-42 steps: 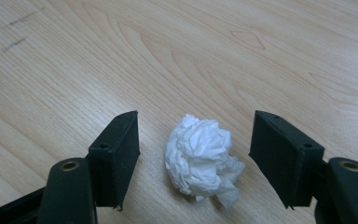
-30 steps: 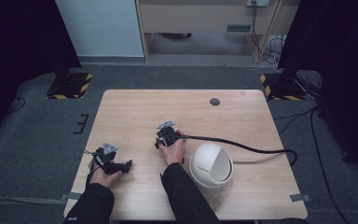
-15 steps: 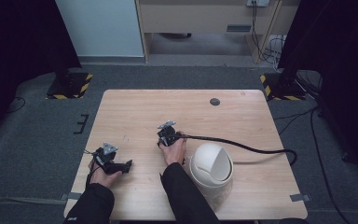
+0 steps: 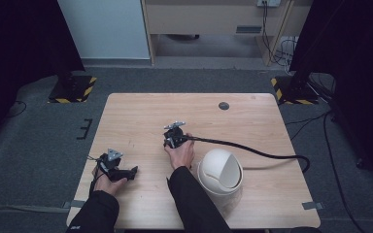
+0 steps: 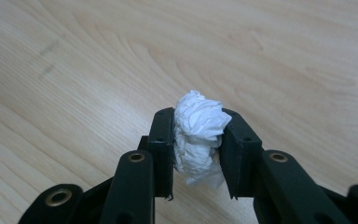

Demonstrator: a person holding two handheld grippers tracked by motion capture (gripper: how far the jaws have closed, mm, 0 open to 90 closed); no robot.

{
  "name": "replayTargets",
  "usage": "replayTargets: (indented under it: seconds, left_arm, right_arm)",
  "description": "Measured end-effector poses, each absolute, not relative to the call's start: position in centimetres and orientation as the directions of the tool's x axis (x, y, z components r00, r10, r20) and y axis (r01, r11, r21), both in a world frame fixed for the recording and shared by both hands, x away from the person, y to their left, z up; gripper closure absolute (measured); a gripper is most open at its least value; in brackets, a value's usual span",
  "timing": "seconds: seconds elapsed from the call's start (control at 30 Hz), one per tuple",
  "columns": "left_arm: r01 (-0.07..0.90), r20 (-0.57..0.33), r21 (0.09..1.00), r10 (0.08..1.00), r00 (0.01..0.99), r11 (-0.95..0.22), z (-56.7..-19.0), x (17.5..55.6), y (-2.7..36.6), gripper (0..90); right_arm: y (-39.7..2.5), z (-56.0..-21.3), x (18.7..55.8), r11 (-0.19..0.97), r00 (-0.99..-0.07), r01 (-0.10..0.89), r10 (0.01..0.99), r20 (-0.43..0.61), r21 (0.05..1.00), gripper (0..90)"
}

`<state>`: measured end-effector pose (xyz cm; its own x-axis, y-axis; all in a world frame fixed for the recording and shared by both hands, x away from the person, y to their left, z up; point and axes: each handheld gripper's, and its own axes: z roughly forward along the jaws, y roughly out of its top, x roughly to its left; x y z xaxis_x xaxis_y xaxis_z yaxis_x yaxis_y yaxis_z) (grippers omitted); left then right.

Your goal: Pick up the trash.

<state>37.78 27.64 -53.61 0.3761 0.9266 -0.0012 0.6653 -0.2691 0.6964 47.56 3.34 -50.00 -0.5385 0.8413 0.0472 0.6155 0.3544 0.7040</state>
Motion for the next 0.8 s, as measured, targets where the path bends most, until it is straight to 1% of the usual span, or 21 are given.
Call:
replayTargets:
  seconds: [0.2, 0.3, 0.33, 0.5, 0.57, 0.6, 0.63, 0.67, 0.73, 0.77, 0.8]
  left_arm:
    - [0.665, 0.0, 0.697, 0.927, 0.375, -0.269, -53.6, 37.8, 27.6, 0.0]
    - [0.665, 0.0, 0.697, 0.927, 0.375, -0.269, -53.6, 37.8, 27.6, 0.0]
    - [0.665, -0.003, 0.698, 0.928, 0.373, -0.265, -53.6, 37.8, 27.6, 0.0]
    - [0.664, -0.003, 0.699, 0.928, 0.373, -0.265, -53.6, 37.8, 27.6, 0.0]
    - [0.664, -0.003, 0.699, 0.928, 0.373, -0.265, -53.6, 37.8, 27.6, 0.0]
    - [0.665, -0.003, 0.698, 0.928, 0.374, -0.265, -53.6, 37.8, 27.6, 0.0]
    - [0.665, -0.003, 0.698, 0.928, 0.374, -0.265, -53.6, 37.8, 27.6, 0.0]
    - [0.664, -0.002, 0.698, 0.928, 0.373, -0.266, -53.6, 37.8, 27.6, 0.0]
    - [0.665, -0.001, 0.697, 0.927, 0.375, -0.268, -53.6, 37.8, 27.6, 0.0]
    - [0.665, -0.001, 0.697, 0.927, 0.375, -0.268, -53.6, 37.8, 27.6, 0.0]
    - [0.665, -0.002, 0.698, 0.928, 0.374, -0.266, -53.6, 37.8, 27.6, 0.0]
  right_arm:
    - [2.8, -47.3, 47.8, 0.276, -0.526, 0.588, 0.845, 0.1, 0.76, 68.1]
    - [2.8, -46.4, 47.9, 0.273, -0.529, 0.573, 0.843, 0.094, 0.773, 68.1]
    - [3.2, -45.2, 47.9, 0.265, -0.536, 0.557, 0.839, 0.097, 0.787, 68.1]
    - [4.1, -42.4, 47.9, 0.239, -0.556, 0.518, 0.824, 0.111, 0.822, 68.0]
    - [4.3, -41.1, 47.9, 0.246, -0.565, 0.501, 0.819, 0.098, 0.83, 68.0]
    - [4.3, -40.5, 47.9, 0.209, -0.564, 0.492, 0.816, 0.126, 0.845, 68.0]
    - [4.3, -40.5, 47.9, 0.209, -0.564, 0.492, 0.816, 0.126, 0.845, 68.0]
    - [3.8, -39.4, 48.1, 0.172, -0.556, 0.494, 0.816, 0.158, 0.853, 68.0]
    - [3.0, -38.2, 48.3, 0.167, -0.547, 0.481, 0.825, 0.146, 0.861, 68.0]
    - [3.0, -38.2, 48.3, 0.167, -0.547, 0.481, 0.825, 0.146, 0.861, 68.0]
    - [2.1, -37.1, 48.5, 0.165, -0.545, 0.464, 0.828, 0.133, 0.87, 67.9]
